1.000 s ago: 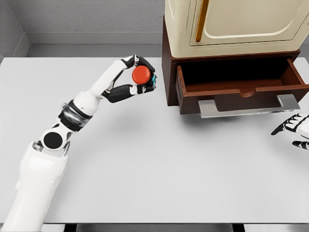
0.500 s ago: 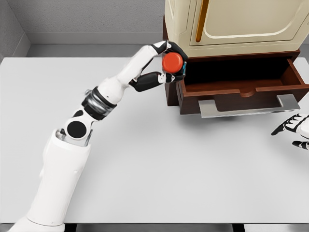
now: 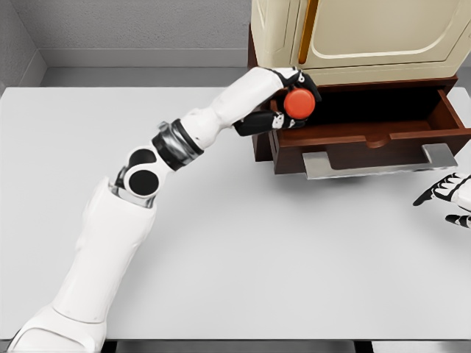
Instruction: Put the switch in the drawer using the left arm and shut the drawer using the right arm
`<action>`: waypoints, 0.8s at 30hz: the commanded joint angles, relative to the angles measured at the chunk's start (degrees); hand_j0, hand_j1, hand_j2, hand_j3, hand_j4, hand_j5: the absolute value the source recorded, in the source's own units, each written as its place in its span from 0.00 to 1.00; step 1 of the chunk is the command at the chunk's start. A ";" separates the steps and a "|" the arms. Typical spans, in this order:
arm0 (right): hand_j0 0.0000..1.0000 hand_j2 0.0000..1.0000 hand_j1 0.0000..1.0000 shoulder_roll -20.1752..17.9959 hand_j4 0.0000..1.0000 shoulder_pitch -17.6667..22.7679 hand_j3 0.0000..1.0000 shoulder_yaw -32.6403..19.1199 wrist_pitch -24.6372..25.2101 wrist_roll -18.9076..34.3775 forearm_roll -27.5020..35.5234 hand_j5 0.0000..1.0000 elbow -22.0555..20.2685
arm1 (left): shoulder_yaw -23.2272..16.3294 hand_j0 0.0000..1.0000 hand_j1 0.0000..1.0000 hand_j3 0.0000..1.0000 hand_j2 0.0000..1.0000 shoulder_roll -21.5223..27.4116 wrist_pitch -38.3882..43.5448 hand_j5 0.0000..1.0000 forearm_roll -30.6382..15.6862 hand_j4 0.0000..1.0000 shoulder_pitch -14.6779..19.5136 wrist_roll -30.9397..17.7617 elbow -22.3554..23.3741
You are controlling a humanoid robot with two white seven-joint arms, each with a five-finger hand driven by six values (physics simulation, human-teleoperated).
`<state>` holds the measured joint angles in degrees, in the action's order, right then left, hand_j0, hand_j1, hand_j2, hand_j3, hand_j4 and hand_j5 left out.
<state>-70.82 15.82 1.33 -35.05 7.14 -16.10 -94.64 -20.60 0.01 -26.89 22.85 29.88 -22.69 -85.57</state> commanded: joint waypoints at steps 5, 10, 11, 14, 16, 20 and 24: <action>0.69 0.69 0.69 -0.11 0.69 0.00 0.69 -0.01 0.05 0.07 0.36 0.69 -0.10 | -2.16 0.37 0.37 0.37 0.37 -0.01 0.00 0.37 7.56 0.37 2.02 0.01 0.14; 0.69 0.69 0.69 -0.11 0.69 0.00 0.69 -0.01 0.05 0.07 0.45 0.69 -0.02 | -4.45 0.37 0.37 0.37 0.37 -0.01 0.00 0.37 10.46 0.37 5.27 0.01 0.67; 0.69 0.69 0.69 -0.11 0.69 0.00 0.69 -0.01 0.05 0.07 0.36 0.69 -0.02 | -4.80 0.37 0.37 0.37 0.37 -0.01 0.00 0.37 10.55 0.37 5.45 0.01 0.67; 0.69 0.69 0.69 -0.11 0.69 0.00 0.69 -0.01 0.05 0.07 0.36 0.69 -0.02 | -5.50 0.37 0.37 0.37 0.37 -0.01 0.00 0.37 13.45 0.37 6.33 0.10 0.67; 0.69 0.69 0.69 -0.11 0.69 -0.09 0.69 -0.01 0.05 0.07 0.36 0.69 0.07 | -5.59 0.37 0.37 0.37 0.37 -0.01 0.00 0.37 15.03 0.37 7.12 0.10 0.67; 0.69 0.69 0.69 -0.11 0.69 -0.09 0.69 -0.01 0.05 0.07 0.36 0.69 0.07 | -6.12 0.38 0.38 0.38 0.38 -0.01 0.00 0.38 16.35 0.38 7.82 0.10 0.67; 0.69 0.69 0.69 -0.11 0.69 -0.09 0.69 -0.01 0.05 0.07 0.36 0.69 0.16 | -5.94 0.41 0.41 0.41 0.41 -0.01 0.00 0.41 17.50 0.41 8.00 0.10 0.67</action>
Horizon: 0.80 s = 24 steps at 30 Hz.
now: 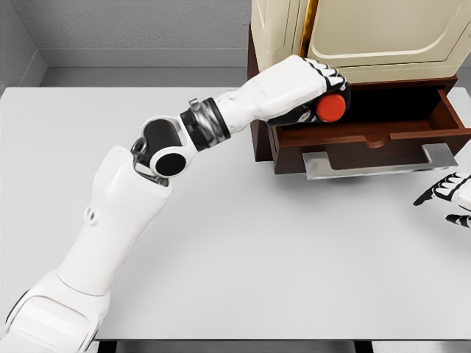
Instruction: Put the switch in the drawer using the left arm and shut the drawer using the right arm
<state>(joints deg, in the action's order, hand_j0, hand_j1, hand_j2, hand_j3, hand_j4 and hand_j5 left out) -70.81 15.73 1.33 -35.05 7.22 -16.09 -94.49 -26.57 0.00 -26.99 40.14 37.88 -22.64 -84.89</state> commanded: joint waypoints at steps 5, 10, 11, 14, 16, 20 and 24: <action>0.69 0.69 0.69 -0.11 0.69 0.00 0.69 -0.01 0.05 -0.01 0.35 0.69 -0.08 | 0.47 0.43 0.43 0.43 0.43 0.00 0.10 0.43 0.20 0.43 0.62 0.05 0.17; 0.69 0.69 0.69 -0.11 0.69 -0.26 0.69 -0.01 0.05 -0.10 0.35 0.69 -0.17 | 0.65 0.76 0.76 0.76 0.76 0.00 0.19 0.76 0.29 0.76 1.05 0.05 0.87; 0.69 0.69 0.69 -0.11 0.69 -0.18 0.69 -0.01 0.05 -0.10 0.35 0.69 -0.17 | 0.65 0.76 0.76 0.76 0.76 0.00 0.19 0.76 0.37 0.76 1.14 0.05 0.87; 0.69 0.69 0.69 -0.03 0.69 -0.35 0.69 -0.01 0.05 -0.10 0.35 0.69 -0.08 | 0.65 0.79 0.79 0.79 0.79 0.00 0.19 0.79 1.17 0.79 1.14 0.05 0.87; 0.69 0.69 0.69 -0.03 0.69 -0.35 0.69 -0.01 0.05 -0.01 0.35 0.69 -0.08 | 0.65 0.79 0.79 0.79 0.79 0.00 0.19 0.79 1.17 0.79 1.14 0.05 0.87; 0.69 0.69 0.69 -0.11 0.69 -0.35 0.69 -0.01 0.05 -0.10 0.35 0.69 -0.17 | 0.29 0.79 0.79 0.79 0.79 0.00 0.19 0.79 1.17 0.79 1.14 0.05 0.87; 0.69 0.69 0.69 -0.03 0.69 -0.35 0.69 -0.01 0.05 -0.10 0.35 0.69 -0.44 | 0.03 0.79 0.79 0.79 0.79 0.00 0.10 0.79 1.17 0.79 1.14 0.05 0.78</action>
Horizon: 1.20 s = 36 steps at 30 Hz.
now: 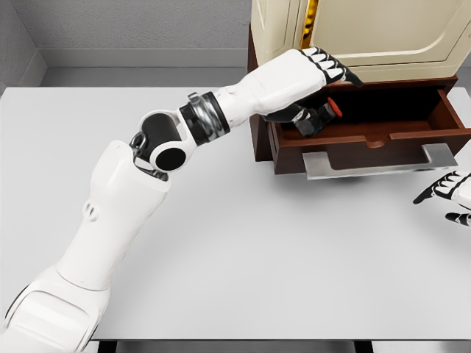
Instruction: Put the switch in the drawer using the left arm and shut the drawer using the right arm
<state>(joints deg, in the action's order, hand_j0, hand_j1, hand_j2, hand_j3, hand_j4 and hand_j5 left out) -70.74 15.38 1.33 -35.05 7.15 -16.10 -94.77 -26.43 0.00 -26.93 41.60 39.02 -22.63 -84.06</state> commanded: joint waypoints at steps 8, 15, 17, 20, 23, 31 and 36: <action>0.69 0.69 0.69 -0.19 0.69 -0.18 0.69 -0.01 0.05 -0.03 0.37 0.69 -0.42 | -0.20 0.84 0.84 0.84 0.84 0.00 -8.07 0.84 -0.47 0.84 -0.53 -0.05 -5.40; 0.68 0.68 0.68 -0.10 0.68 -0.35 0.68 -0.01 0.05 -0.12 0.63 0.68 -0.33 | 11.66 1.00 1.00 1.00 1.00 11.59 -8.07 1.00 -14.26 1.00 -3.60 0.04 -19.12; 0.69 0.69 0.69 -0.01 0.69 -0.35 0.69 -0.10 0.05 -0.12 0.63 0.69 -0.24 | 21.50 1.00 1.00 1.00 1.00 17.92 -8.07 1.00 -19.71 1.00 -6.76 0.04 -19.12; 0.68 0.68 0.68 -0.01 0.68 -0.35 0.68 -0.10 0.05 -0.12 0.63 0.68 -0.16 | 35.74 1.00 1.00 1.00 1.00 27.15 -8.07 1.00 -27.27 1.00 -16.95 0.04 -18.42; 0.65 0.65 0.65 0.08 0.65 -0.35 0.65 -0.10 0.05 -0.21 0.81 0.65 0.11 | 38.82 1.00 1.00 1.00 1.00 31.55 -8.07 1.00 -25.17 1.00 -29.88 -0.40 -10.51; 0.66 0.66 0.66 0.52 0.66 -0.97 0.66 0.34 0.05 -0.29 0.81 0.66 -0.60 | 42.69 1.00 1.00 1.00 1.00 35.42 -8.07 1.00 -27.71 1.00 -38.41 -12.37 -1.01; 0.67 0.67 0.67 1.39 0.67 -2.46 0.67 0.52 0.05 -0.21 0.63 0.67 -0.68 | 42.78 1.00 1.00 1.00 1.00 34.98 -8.07 1.00 -29.38 1.00 -38.85 -12.37 -2.15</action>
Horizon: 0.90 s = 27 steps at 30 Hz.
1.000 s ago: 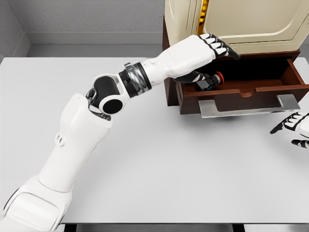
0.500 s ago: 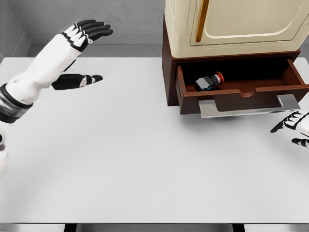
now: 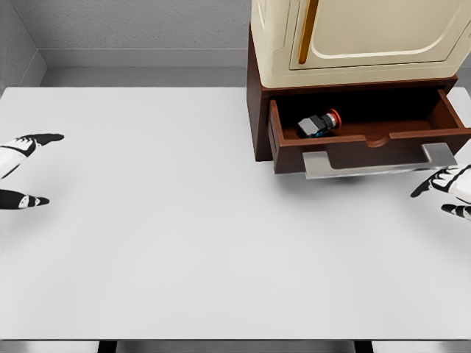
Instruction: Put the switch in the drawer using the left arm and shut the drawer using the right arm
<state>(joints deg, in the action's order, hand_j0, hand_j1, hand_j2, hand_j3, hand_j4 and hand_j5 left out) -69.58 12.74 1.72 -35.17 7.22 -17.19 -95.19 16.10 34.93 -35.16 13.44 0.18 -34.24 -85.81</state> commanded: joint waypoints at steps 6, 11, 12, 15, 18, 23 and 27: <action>0.67 0.67 0.67 2.17 0.67 -6.85 0.67 6.54 0.17 -0.27 1.55 0.67 -0.35 | 0.16 1.00 1.00 1.00 1.00 -0.03 0.16 1.00 -1.13 1.00 -0.09 -0.76 -1.03; 0.67 0.67 0.67 2.44 0.67 -7.65 0.67 7.16 0.17 -0.27 1.55 0.67 -0.08 | 0.16 1.00 1.00 1.00 1.00 -1.00 0.16 1.00 -1.13 1.00 0.09 -0.76 -0.94; 0.67 0.67 0.67 2.35 0.67 -7.65 0.67 7.16 0.17 -0.27 1.63 0.67 -0.08 | 0.16 1.00 1.00 1.00 1.00 -1.00 0.16 1.00 -1.13 1.00 0.09 -0.76 -0.94; 0.64 0.64 0.64 1.47 0.64 -7.56 0.64 7.16 0.17 -0.45 1.63 0.64 0.01 | 0.24 1.00 1.00 1.00 1.00 -1.09 0.16 1.00 -1.13 1.00 0.09 -0.76 -0.85; 0.65 0.65 0.65 0.68 0.65 -7.21 0.65 7.16 0.17 -0.45 1.46 0.65 0.97 | 0.24 1.00 1.00 1.00 1.00 -1.09 0.16 1.00 -1.13 1.00 0.09 -0.76 -0.77; 0.70 0.70 0.70 -1.08 0.70 -6.94 0.70 7.16 0.17 -0.45 -0.39 0.70 3.61 | 0.24 1.00 1.00 1.00 1.00 -1.18 0.16 1.00 -1.13 1.00 0.09 -0.76 -0.68; 0.73 0.73 0.73 -1.87 0.73 -6.24 0.73 7.16 0.17 -0.36 -0.65 0.73 1.94 | 0.24 1.00 1.00 1.00 1.00 -1.79 0.16 1.00 -1.13 1.00 0.26 -0.76 -0.50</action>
<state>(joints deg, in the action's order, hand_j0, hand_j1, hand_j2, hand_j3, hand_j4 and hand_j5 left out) -70.85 6.86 8.86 -35.05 6.85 -18.03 -92.74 16.35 33.46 -35.16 12.76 0.44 -35.02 -86.36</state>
